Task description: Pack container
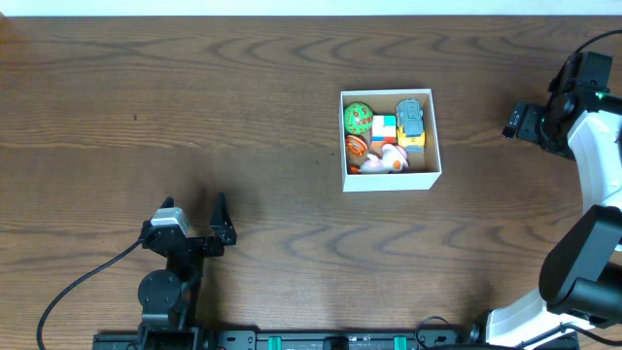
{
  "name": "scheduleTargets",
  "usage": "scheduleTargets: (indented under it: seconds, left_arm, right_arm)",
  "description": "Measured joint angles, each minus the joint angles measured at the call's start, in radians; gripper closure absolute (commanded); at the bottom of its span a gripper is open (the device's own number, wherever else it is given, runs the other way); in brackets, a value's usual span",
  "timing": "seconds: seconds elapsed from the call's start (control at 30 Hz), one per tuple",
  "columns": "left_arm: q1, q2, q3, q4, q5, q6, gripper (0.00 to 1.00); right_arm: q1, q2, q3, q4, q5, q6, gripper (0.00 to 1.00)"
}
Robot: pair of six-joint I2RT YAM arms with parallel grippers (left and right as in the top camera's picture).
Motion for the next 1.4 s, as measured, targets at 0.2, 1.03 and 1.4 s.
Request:
scheduleTargets:
  seconds: [0.2,1.03,1.4]
  left_arm:
    - [0.0,0.0,0.0,0.0,0.0,0.0,0.02]
    - [0.0,0.0,0.0,0.0,0.0,0.0,0.02]
    - [0.0,0.0,0.0,0.0,0.0,0.012,0.02]
  right_arm:
    - [0.0,0.0,0.0,0.0,0.0,0.0,0.01]
    - [0.22,-0.434,-0.009,0.002,0.001,0.0,0.01]
    - [0.327,-0.752,-0.133,0.011,-0.006,0.0,0.01]
